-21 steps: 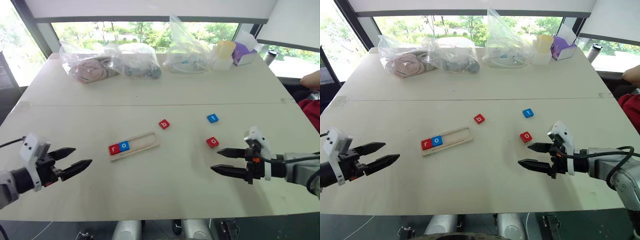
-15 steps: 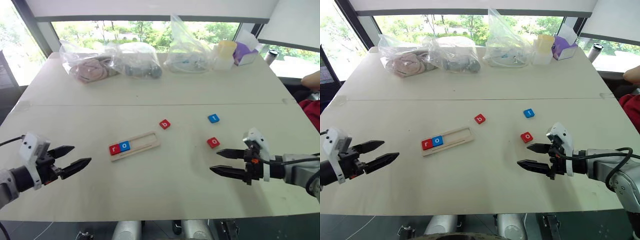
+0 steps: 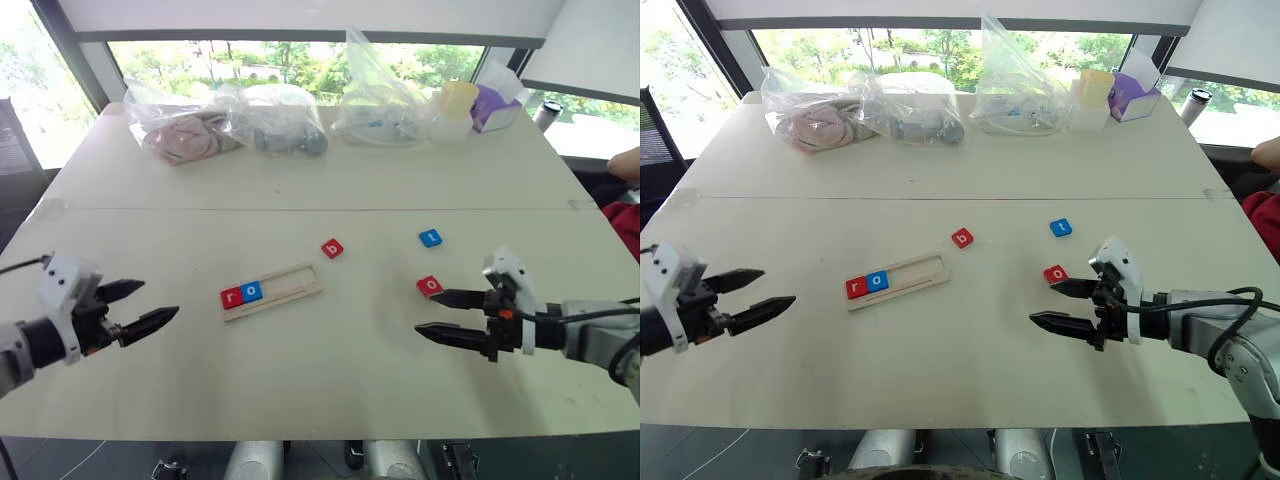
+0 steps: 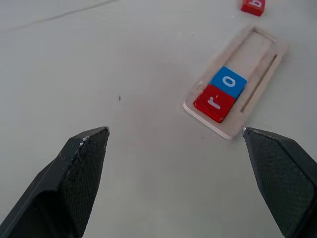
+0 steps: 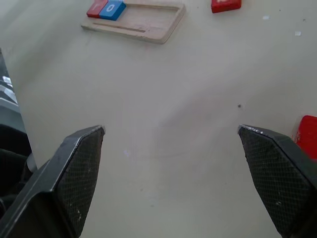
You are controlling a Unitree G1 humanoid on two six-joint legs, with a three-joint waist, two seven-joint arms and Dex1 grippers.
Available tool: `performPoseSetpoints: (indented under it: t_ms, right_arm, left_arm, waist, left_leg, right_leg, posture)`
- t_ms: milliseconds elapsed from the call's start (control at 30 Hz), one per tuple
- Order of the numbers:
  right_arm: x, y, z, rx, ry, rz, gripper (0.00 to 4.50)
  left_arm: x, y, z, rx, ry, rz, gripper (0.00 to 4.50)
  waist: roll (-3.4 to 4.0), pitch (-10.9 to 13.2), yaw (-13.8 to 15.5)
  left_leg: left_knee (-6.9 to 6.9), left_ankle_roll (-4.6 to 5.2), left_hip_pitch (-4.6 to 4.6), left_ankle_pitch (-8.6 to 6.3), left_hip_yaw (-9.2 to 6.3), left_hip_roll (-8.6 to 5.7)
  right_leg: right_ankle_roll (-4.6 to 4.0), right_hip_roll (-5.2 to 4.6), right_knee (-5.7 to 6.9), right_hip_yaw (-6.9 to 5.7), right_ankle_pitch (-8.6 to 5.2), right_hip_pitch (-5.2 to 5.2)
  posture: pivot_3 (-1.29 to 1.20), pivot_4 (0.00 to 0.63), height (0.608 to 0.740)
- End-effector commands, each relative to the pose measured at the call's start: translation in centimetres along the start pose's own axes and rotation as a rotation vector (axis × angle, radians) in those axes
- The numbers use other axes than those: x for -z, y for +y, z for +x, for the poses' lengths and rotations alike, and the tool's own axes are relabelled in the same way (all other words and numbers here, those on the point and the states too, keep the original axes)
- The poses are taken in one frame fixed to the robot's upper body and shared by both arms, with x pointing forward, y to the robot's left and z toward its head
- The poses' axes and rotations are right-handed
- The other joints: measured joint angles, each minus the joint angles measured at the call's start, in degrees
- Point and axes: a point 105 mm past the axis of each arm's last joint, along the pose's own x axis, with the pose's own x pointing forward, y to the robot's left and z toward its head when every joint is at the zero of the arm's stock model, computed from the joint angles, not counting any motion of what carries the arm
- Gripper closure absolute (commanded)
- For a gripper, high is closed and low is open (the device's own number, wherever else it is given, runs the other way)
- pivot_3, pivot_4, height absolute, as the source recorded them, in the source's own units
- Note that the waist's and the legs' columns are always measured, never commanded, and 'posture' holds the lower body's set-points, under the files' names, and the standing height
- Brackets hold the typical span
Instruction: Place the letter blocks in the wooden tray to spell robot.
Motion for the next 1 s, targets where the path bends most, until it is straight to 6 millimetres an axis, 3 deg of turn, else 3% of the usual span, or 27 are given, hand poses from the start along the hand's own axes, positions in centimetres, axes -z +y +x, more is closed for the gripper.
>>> performPoseSetpoints:
  t_ms: [33,200,400,600,800,1000]
  right_arm:
    - [-0.8,1.6,0.9,-0.067,-0.016,-0.028,0.09]
    - [-1.5,3.7,2.1,-0.126,-0.033,-0.060,0.09]
    - [-1.9,5.3,3.5,-0.171,-0.065,-0.060,0.09]
    - [-1.6,7.3,4.5,-0.233,-0.077,-0.032,0.09]
    - [-1.0,7.5,5.1,-0.215,-0.064,-0.035,0.09]
    - [-1.2,7.0,5.3,-0.181,-0.072,-0.040,0.09]
  left_arm:
    - [-1.6,-0.2,-0.1,0.065,0.003,0.076,0.00]
    - [-1.3,-0.9,2.1,0.171,0.063,0.167,0.00]
    - [0.7,-3.1,6.0,0.353,0.086,0.206,0.00]
    - [2.0,-3.0,8.1,0.414,0.109,0.289,0.00]
    - [2.8,-2.8,9.8,0.445,0.124,0.345,0.00]
    - [5.0,-2.6,10.6,0.499,0.202,0.385,0.00]
  waist:
    - [0.01,0.0,0.0]
    - [0.10,0.0,0.0]
    - [0.07,0.0,0.0]
    - [0.07,0.0,0.0]
    - [0.07,0.0,0.1]
    - [0.17,-0.1,0.1]
  left_leg:
    - [0.00,0.00,-0.02,0.00,0.02,0.00]
    - [-0.02,0.07,-0.20,-0.04,0.09,-0.04]
    - [0.00,0.09,-0.26,-0.04,0.08,-0.06]
    - [0.01,0.10,-0.26,-0.03,0.07,-0.08]
    - [0.04,0.10,-0.24,-0.03,0.07,-0.08]
    - [0.09,0.11,-0.21,-0.02,0.07,-0.10]
  right_leg:
    - [0.00,0.03,0.00,0.00,0.00,-0.02]
    - [-0.07,0.07,0.05,0.00,0.08,-0.19]
    - [-0.09,0.08,0.04,0.00,0.20,-0.19]
    - [-0.09,0.08,0.09,0.01,0.22,-0.21]
    - [-0.05,0.08,0.13,0.00,0.24,-0.19]
    - [0.01,0.07,0.15,0.01,0.28,-0.13]
  posture:
    - [0.00,0.150,0.740]
    - [0.00,0.150,0.740]
    - [0.00,0.150,0.740]
    - [0.00,0.150,0.740]
    - [0.00,0.150,0.740]
    - [0.00,0.150,0.740]
